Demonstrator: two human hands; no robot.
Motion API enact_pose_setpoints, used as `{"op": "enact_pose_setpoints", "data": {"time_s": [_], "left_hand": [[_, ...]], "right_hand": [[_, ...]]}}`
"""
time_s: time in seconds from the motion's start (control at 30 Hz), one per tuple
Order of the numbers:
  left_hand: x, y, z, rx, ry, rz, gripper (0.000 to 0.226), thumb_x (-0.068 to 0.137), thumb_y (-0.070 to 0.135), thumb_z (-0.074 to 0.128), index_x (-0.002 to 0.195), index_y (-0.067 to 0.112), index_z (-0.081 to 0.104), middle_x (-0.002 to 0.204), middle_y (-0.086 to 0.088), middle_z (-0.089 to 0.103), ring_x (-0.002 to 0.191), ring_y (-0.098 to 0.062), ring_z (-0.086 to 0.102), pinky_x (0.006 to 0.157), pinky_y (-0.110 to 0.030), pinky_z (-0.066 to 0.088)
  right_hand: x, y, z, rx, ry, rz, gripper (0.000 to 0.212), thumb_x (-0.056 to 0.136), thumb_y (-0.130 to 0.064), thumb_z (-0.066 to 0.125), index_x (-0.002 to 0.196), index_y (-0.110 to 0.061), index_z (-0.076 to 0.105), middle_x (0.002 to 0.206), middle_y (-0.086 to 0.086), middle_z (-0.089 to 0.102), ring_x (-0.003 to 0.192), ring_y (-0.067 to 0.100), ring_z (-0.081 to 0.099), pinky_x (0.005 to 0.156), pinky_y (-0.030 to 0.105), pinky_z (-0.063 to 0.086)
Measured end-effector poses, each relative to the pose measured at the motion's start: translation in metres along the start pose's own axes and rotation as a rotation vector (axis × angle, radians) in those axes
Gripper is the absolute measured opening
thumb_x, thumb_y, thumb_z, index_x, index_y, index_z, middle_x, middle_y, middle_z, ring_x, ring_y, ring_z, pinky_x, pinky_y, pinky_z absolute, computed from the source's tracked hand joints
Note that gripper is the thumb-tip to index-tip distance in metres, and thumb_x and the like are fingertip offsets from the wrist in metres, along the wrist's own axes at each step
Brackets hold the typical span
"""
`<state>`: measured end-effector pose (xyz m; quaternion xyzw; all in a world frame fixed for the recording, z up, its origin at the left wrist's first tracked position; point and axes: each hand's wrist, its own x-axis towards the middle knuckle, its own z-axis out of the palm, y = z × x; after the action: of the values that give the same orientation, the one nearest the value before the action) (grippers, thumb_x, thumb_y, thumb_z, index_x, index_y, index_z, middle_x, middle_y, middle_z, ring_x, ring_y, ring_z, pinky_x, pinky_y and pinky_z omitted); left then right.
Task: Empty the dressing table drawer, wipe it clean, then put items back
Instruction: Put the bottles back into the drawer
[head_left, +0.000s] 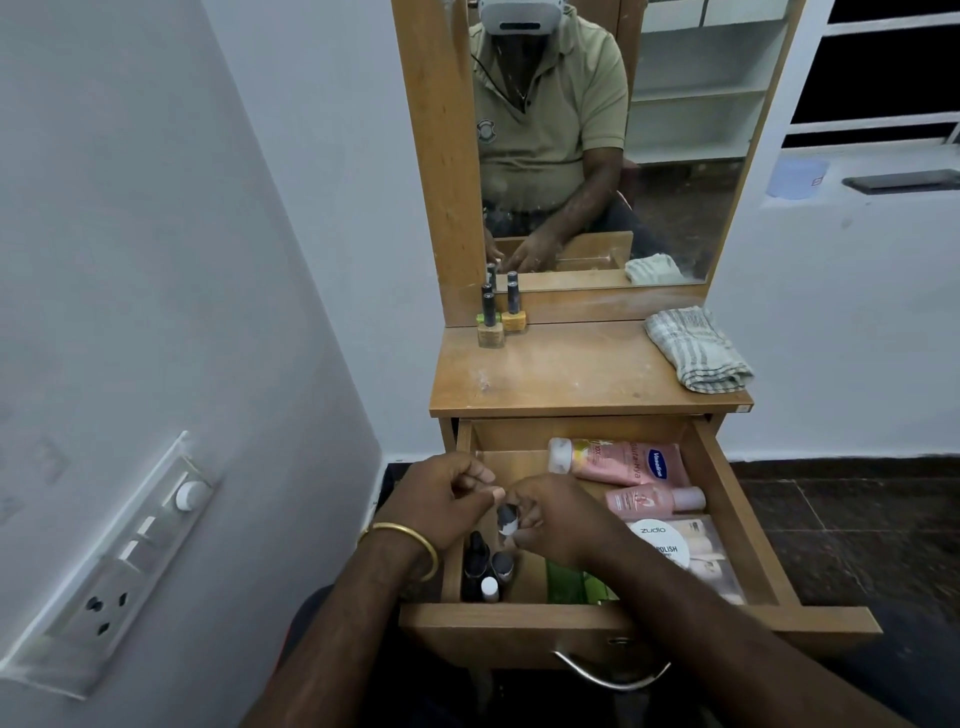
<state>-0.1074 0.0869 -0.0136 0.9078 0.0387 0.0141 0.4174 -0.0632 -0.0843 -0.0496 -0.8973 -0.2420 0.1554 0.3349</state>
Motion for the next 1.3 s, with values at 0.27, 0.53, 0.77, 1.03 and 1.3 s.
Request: {"op": "enact_pose_setpoints", "data": {"time_s": [0.27,0.53,0.77,1.03,1.3], "left_hand": [[0.003,-0.005,-0.003,-0.015,0.014,0.028,0.013,0.083,0.015,0.075,0.096,0.015,0.072,0.087,0.009,0.070,0.078,0.005,0.062,0.069,-0.002,0.044],[0.007,-0.012,0.000,0.008,0.011,0.035,0.015,0.083,0.014,0.074,0.097,0.019,0.071,0.088,0.012,0.069,0.081,0.005,0.062,0.070,-0.002,0.044],[0.011,-0.013,0.002,0.019,0.005,0.048,0.019,0.083,0.012,0.074,0.094,0.026,0.069,0.090,0.015,0.069,0.086,0.002,0.064,0.073,-0.003,0.045],[0.015,-0.015,0.000,-0.015,0.044,0.066,0.017,0.083,0.011,0.075,0.096,0.020,0.072,0.089,0.012,0.070,0.081,0.007,0.063,0.072,-0.004,0.046],[0.042,0.006,-0.017,-0.061,0.187,0.172,0.011,0.082,0.015,0.075,0.091,0.022,0.072,0.083,0.013,0.070,0.080,0.005,0.063,0.070,-0.006,0.047]], "right_hand": [[0.002,0.002,0.005,-0.043,-0.143,-0.009,0.022,0.078,-0.008,0.077,0.091,-0.023,0.070,0.090,-0.006,0.069,0.083,0.011,0.069,0.073,0.028,0.057],[0.004,0.000,0.009,-0.094,-0.162,-0.033,0.024,0.082,-0.005,0.072,0.102,-0.018,0.071,0.102,0.000,0.069,0.090,0.015,0.067,0.079,0.033,0.058],[0.007,-0.001,0.013,-0.086,-0.147,-0.022,0.028,0.081,-0.004,0.072,0.104,-0.020,0.068,0.103,0.000,0.066,0.090,0.016,0.066,0.081,0.037,0.059],[0.004,0.003,0.011,-0.015,-0.155,0.003,0.038,0.079,0.003,0.070,0.108,-0.021,0.067,0.100,-0.003,0.067,0.087,0.013,0.067,0.076,0.031,0.060],[0.007,-0.007,-0.012,-0.033,0.081,-0.056,0.041,0.083,-0.002,0.062,0.115,-0.027,0.064,0.104,-0.015,0.059,0.092,0.000,0.058,0.078,0.021,0.054]]}}
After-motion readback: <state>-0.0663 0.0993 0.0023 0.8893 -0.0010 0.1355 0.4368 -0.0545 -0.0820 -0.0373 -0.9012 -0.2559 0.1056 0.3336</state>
